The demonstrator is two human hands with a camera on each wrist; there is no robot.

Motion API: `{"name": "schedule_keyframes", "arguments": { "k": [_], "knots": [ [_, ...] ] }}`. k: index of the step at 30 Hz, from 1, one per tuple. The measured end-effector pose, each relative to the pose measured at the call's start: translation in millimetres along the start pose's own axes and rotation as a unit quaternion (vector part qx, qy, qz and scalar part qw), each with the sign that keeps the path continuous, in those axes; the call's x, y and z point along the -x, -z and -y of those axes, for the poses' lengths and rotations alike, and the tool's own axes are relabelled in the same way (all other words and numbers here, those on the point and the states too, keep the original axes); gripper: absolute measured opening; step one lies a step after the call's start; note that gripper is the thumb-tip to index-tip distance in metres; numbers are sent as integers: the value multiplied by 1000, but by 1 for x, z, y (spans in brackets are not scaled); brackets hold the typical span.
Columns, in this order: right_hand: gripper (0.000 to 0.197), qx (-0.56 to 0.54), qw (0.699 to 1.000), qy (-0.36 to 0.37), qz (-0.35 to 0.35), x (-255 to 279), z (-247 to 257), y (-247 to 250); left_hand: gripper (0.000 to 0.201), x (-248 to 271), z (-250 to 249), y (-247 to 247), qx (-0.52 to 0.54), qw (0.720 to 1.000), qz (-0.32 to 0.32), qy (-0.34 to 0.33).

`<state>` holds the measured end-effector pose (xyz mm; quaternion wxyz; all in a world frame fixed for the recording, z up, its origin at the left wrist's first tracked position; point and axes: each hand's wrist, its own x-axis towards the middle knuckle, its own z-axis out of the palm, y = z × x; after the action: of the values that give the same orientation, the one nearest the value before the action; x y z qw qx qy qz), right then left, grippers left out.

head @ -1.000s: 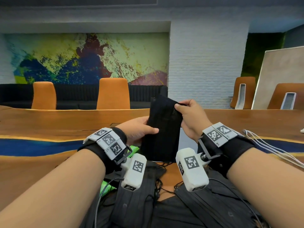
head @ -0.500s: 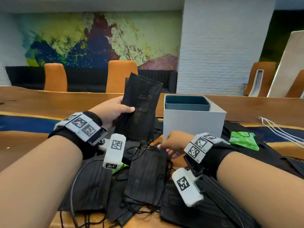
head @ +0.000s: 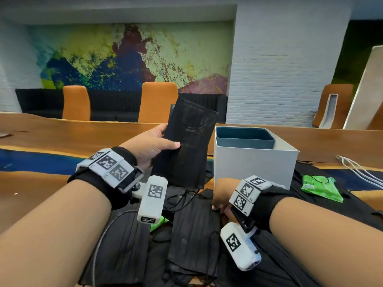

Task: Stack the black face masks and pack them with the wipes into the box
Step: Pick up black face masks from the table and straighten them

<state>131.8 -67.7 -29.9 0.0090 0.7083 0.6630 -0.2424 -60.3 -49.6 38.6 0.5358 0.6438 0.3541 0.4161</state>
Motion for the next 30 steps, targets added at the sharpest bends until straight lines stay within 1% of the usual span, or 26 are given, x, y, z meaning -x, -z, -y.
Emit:
{"name": "schedule_keyframes", "arguments": {
  "k": [1,2,3,5,7,9,11,14,16,18,21,23,24,26,27,29,30],
  "knots": [
    [23,25,1000,0,-4,2,0,4,42,0,1,1,-7,1000,-2,3],
    [22,33,999,-2,-31,2,-2,9,42,0,2,2,-12,1000,-8,5],
    [20,6,999,-2,-50,4,-7,17,41,0,3,3,-16,1000,-16,7],
    [11,-98,991,18,-93,13,-15,29,41,-2,6,5,-17,999,-38,9],
    [3,-162,975,53,-141,27,-25,42,41,-4,9,6,-12,998,-57,10],
    [8,-197,956,98,-194,41,-36,53,40,-7,11,5,-19,997,-68,17],
    [8,-215,935,138,-245,57,-46,63,39,-10,11,2,-28,997,-65,30],
    [6,-260,915,182,-249,81,-58,78,40,-12,10,-8,-19,997,-66,36],
    [9,-307,896,202,-250,92,-64,86,42,-13,9,-17,-4,997,-72,30],
    [12,-343,877,205,-267,99,-67,95,41,-15,7,-26,14,997,-73,26],
    [12,-399,853,187,-278,99,-64,104,38,-17,5,-44,35,997,-61,28],
    [15,-418,854,148,-273,97,-60,106,39,-16,5,-57,36,998,-40,29],
    [15,-425,855,141,-263,97,-57,104,39,-16,5,-62,35,999,-28,28],
    [11,-469,840,124,-243,92,-55,99,41,-14,7,-72,36,999,-10,30],
    [9,-470,841,112,-244,86,-58,97,43,-13,9,-77,40,999,1,33],
    [27,-471,846,102,-227,77,-59,94,47,-13,13,-83,52,998,22,42],
    [26,-468,851,99,-216,76,-56,94,49,-13,15,-85,57,997,25,44]
  ]
}}
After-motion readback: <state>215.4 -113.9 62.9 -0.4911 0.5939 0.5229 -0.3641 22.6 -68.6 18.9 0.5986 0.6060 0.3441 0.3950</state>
